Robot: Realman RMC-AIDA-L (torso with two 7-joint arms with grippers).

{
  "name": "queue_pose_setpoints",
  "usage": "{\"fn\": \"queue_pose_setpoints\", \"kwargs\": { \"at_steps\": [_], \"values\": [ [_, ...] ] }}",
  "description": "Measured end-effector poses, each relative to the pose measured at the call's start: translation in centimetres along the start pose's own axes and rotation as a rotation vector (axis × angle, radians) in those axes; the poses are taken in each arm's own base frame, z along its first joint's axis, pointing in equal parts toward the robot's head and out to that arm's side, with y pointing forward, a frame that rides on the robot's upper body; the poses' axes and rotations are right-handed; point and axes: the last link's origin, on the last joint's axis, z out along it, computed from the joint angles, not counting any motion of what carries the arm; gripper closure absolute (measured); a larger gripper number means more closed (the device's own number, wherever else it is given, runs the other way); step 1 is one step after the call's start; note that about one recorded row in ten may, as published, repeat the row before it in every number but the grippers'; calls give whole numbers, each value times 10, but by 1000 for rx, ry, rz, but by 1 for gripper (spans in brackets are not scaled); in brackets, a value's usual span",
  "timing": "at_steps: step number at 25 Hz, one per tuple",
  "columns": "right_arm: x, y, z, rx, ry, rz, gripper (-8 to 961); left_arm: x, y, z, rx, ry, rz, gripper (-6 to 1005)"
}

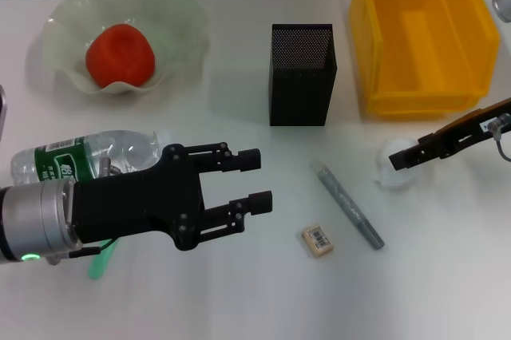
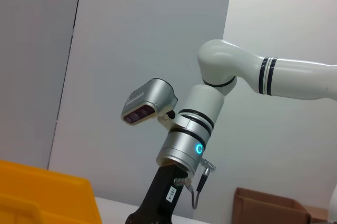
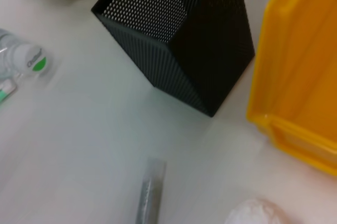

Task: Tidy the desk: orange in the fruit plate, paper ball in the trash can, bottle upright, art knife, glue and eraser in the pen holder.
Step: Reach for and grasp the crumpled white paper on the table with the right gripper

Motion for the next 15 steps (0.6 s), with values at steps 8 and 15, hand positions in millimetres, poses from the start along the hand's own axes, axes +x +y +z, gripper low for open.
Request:
{"fn": "queue_pose_setpoints", "kwargs": {
  "at_steps": [8,15],
  "values": [
    [-2,-2,6,9,-9,8,190,-1,-1,1,5,-7,-1,466],
    [-3,-1,12,19,8,-16,195,-2,-1,1,6,-8,0,466]
  ]
}}
